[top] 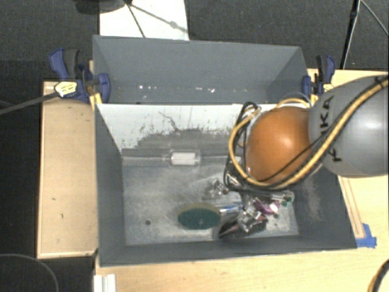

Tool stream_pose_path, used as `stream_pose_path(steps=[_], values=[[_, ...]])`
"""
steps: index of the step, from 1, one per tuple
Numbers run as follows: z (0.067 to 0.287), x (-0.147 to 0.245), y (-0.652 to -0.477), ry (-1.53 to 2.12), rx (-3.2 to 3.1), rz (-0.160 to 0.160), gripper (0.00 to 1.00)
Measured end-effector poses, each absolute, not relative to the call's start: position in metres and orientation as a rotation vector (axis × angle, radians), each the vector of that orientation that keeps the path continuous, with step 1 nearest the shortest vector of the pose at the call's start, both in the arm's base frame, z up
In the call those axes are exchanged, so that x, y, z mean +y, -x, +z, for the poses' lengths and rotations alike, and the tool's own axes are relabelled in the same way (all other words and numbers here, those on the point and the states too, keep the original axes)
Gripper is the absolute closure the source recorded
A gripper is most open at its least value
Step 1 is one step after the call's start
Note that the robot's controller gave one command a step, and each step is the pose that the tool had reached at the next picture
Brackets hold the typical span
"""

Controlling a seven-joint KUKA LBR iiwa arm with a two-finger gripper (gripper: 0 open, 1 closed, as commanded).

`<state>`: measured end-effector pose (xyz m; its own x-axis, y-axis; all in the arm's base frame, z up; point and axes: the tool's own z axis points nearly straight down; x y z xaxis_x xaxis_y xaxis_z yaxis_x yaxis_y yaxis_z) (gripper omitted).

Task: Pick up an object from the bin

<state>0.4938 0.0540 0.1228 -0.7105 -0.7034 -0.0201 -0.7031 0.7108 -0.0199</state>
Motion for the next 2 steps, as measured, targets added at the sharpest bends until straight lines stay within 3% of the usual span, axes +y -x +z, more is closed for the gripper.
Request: stream_pose_path(steps=[1, 2], values=[[0.123, 0.055, -0.494, 1.170, 2.882, -0.016, 0.00], [0.160, 0.044, -0.495, 1.318, 2.844, -0.003, 0.00]])
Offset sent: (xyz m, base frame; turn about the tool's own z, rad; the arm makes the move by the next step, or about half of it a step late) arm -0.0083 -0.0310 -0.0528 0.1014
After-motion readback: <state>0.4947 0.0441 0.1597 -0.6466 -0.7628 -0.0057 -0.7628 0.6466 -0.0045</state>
